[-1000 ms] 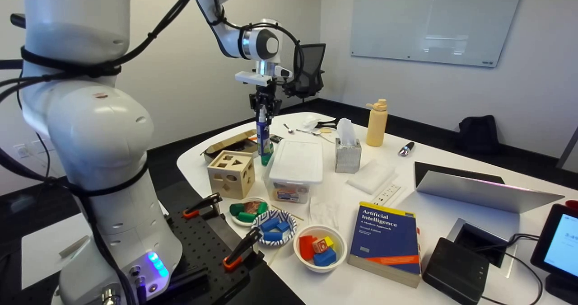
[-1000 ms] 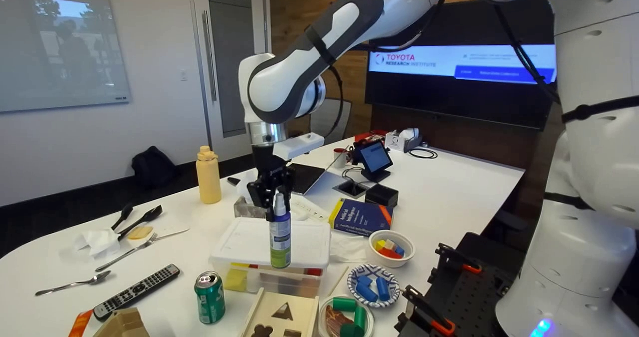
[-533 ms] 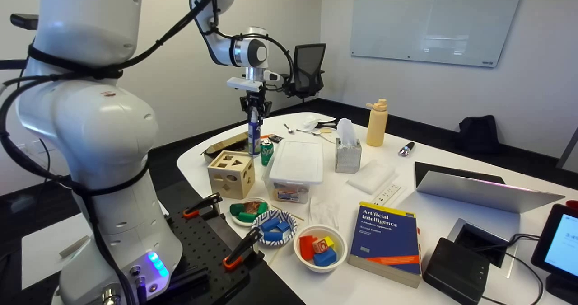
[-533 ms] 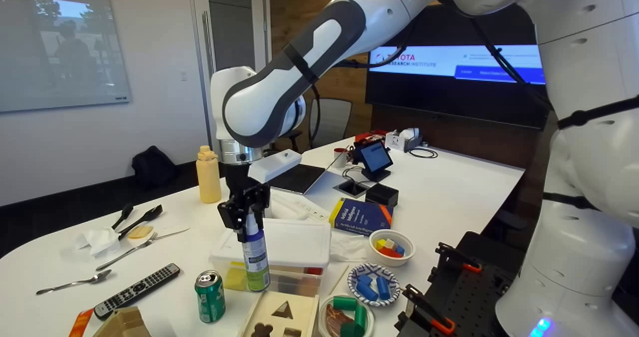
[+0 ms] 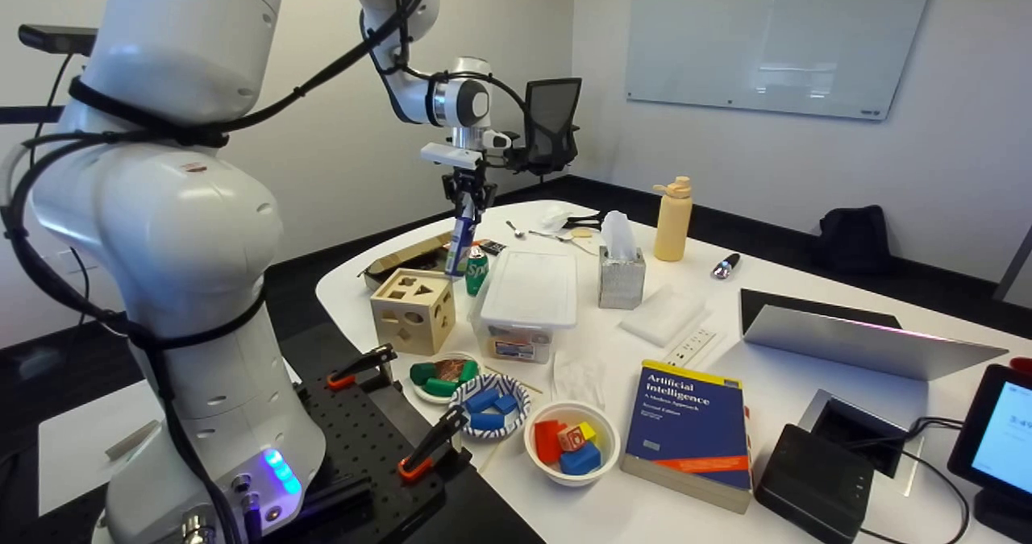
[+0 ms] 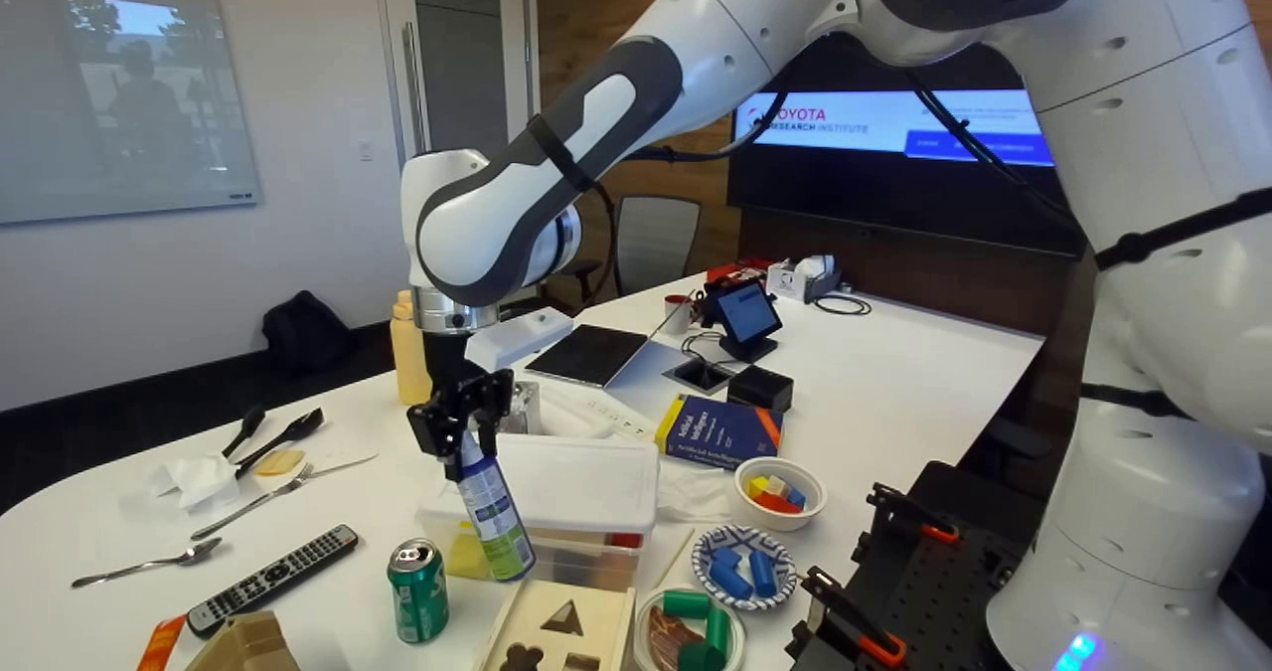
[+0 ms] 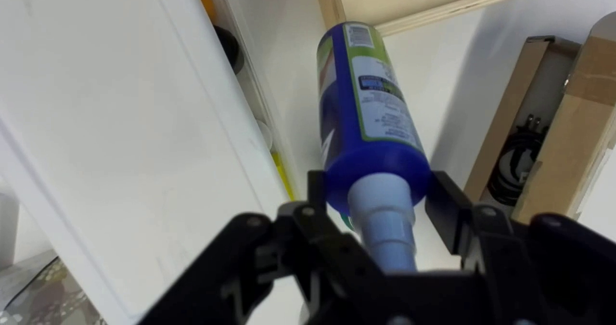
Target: Move the blue bottle to the left side of the table
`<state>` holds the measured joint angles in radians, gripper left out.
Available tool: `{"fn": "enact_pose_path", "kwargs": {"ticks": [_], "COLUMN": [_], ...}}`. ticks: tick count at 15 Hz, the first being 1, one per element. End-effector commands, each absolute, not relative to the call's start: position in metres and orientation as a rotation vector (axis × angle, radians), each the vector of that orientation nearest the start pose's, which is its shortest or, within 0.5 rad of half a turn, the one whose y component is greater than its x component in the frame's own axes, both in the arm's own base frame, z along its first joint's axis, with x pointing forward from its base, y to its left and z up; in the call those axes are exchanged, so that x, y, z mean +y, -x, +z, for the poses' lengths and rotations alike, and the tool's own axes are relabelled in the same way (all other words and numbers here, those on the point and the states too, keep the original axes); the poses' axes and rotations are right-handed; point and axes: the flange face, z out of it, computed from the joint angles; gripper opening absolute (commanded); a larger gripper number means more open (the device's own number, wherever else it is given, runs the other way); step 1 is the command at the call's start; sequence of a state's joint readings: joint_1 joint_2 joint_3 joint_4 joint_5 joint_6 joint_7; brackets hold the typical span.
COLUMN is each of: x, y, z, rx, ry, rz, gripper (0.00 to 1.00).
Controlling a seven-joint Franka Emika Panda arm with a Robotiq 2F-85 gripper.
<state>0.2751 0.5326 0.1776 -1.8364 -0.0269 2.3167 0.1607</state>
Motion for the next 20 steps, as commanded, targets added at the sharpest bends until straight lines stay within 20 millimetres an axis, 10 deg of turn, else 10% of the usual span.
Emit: {"fn": "enact_pose_path", "kwargs": {"ticks": [1, 9, 20], "x": [0.28, 0.279, 0.263], "y": [-0.598, -0.612, -0.605], "z": [0.236, 0.231, 0.17], "rx": [-0.457, -0.449, -0.436], "ry": [3.056, 3.047, 2.999], "rz": [0.07, 0.042, -0.117], "gripper": [0.3, 0.3, 0.3]}}
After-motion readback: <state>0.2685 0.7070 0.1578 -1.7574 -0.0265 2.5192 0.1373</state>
